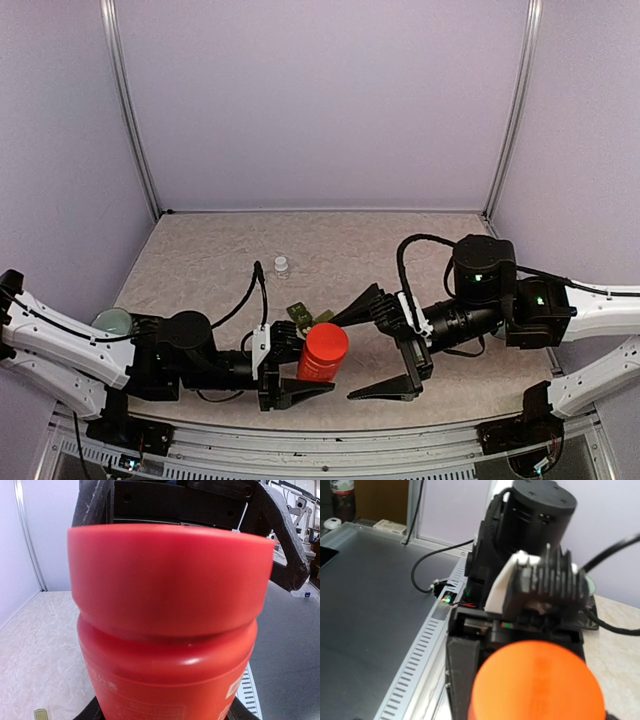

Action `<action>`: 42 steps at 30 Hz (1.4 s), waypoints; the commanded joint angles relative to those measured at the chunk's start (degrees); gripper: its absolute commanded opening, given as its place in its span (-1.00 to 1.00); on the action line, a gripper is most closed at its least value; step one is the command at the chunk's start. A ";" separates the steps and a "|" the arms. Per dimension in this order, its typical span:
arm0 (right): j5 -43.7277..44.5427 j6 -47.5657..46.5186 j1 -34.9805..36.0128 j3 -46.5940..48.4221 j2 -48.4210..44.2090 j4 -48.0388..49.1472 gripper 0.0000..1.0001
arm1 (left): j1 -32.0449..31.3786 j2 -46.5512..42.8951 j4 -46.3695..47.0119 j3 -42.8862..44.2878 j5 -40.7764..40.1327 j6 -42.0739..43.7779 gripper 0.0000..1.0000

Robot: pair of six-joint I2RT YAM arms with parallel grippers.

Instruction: Sort the pills into containers

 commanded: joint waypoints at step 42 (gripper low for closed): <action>0.19 -1.35 1.29 2.27 4.97 4.25 1.00 | 0.94 2.01 2.39 2.75 -1.18 -2.11 -0.25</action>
